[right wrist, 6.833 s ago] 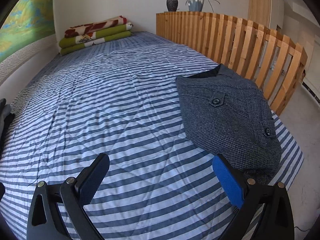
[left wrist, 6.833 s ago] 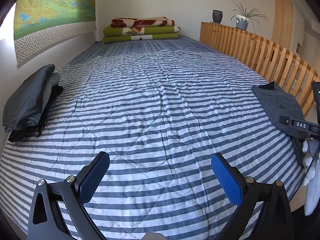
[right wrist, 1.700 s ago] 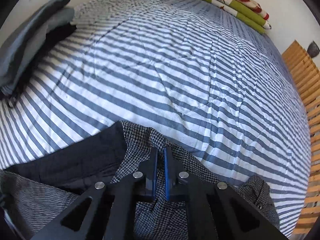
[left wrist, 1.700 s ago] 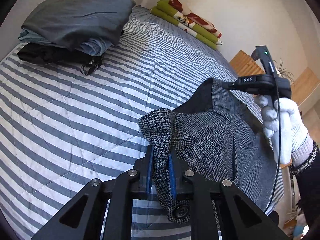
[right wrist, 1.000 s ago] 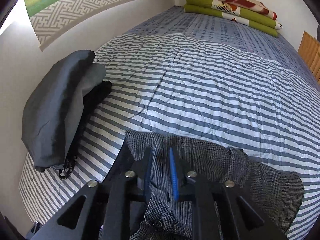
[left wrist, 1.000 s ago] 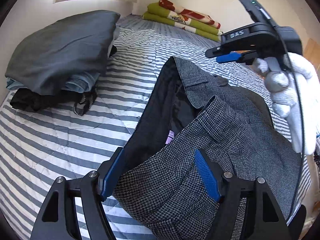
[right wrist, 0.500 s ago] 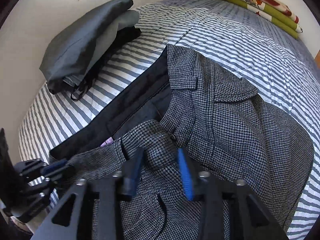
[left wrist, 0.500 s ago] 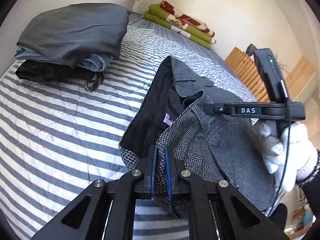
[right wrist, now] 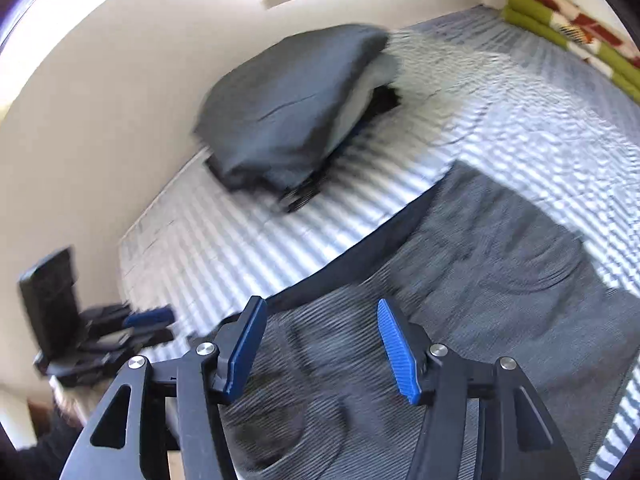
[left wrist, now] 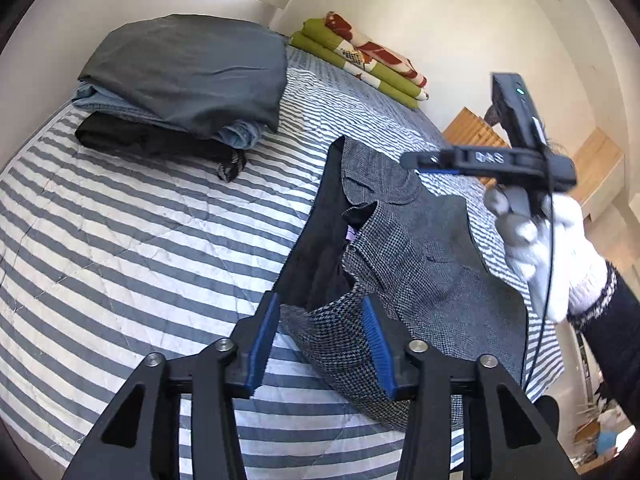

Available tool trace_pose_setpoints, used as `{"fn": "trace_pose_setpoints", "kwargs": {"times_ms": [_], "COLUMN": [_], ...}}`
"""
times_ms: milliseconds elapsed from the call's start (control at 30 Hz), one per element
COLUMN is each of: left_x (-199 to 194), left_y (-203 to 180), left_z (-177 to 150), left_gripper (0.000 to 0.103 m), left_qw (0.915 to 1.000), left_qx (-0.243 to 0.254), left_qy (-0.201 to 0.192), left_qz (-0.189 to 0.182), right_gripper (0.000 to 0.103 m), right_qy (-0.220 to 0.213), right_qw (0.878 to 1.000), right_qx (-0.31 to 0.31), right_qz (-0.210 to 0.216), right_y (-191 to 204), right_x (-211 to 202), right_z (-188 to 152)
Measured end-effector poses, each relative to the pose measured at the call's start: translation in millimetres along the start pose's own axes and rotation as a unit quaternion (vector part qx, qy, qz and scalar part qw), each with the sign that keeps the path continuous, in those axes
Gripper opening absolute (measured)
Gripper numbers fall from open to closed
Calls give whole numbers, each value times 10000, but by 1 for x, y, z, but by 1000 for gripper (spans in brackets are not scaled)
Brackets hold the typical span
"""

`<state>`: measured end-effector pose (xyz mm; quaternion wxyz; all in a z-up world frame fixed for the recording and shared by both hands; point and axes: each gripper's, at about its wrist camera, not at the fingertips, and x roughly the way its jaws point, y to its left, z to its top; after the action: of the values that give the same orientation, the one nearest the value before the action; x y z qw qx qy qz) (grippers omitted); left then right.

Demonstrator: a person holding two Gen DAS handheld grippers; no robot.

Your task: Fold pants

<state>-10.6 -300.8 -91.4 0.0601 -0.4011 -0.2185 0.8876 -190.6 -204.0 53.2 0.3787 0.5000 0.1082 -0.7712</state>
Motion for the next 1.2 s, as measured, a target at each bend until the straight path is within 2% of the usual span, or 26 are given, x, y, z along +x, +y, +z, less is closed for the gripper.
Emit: {"fn": "trace_pose_setpoints", "kwargs": {"times_ms": [67,200,300,467,500,533,567,633,700,767,800,833,933,967,1000,1033,1067,1100,1133,1200], "left_x": [17,26,26,34,35,34,35,36,38,44,47,48,54,57,60,63,67,68,67,62], "left_y": [-7,-13,-13,-6,-4,-3,-1,1,2,4,5,5,3,0,-4,-8,-10,-12,-15,-17], "left_z": [-1,1,6,7,6,6,5,4,4,5,5,5,5,4,3,2,2,1,2,2], "left_gripper": [65,65,65,65,65,65,65,65,65,65,65,65,64,59,54,38,28,26,19,13], "left_qw": [9998,9990,9991,9987,9985,9983,9981,9978,9977,9971,9967,9964,9968,9963,9954,9940,9931,9927,9927,9936], "left_qx": [86,152,165,73,54,28,9,-5,-10,-88,-101,-106,-130,-80,13,131,218,271,312,304], "left_qy": [163,277,199,307,336,372,405,449,462,529,568,582,614,682,730,791,828,834,816,714], "left_qz": [107,321,332,400,434,449,458,497,495,541,577,606,495,516,614,745,808,832,837,823], "right_gripper": [54,54,54,52,36,25,6,5,5,5,5,5,0,0,2,2,2,3,5,16], "right_qy": [-48,78,129,46,11,58,126,75,-156,-535,-689,-751,-910,-850,-704,-597,-585,-605,-585,-500], "right_qw": [9982,9901,9847,9847,9850,9838,9823,9833,9882,9896,9864,9821,9698,9702,9748,9783,9803,9825,9845,9882], "right_qx": [114,293,268,222,165,95,11,-26,144,769,1181,1459,1479,1450,1445,1469,1457,1340,1192,1054], "right_qz": [-590,-1367,-1718,-1730,-1718,-1789,-1870,-1819,-1518,-1089,-911,-926,-1714,-1746,-1550,-1330,-1198,-1146,-1143,-994], "right_y": [-21,-62,-83,-94,-93,-92,-90,-89,-93,-111,-124,-133,-139,-139,-139,-139,-136,-133,-128,-120], "right_x": [14,52,76,97,99,103,106,100,84,62,57,59,78,84,90,91,88,82,74,53], "right_z": [16,43,56,60,59,59,59,62,73,91,100,107,120,122,123,123,121,120,117,104]}}
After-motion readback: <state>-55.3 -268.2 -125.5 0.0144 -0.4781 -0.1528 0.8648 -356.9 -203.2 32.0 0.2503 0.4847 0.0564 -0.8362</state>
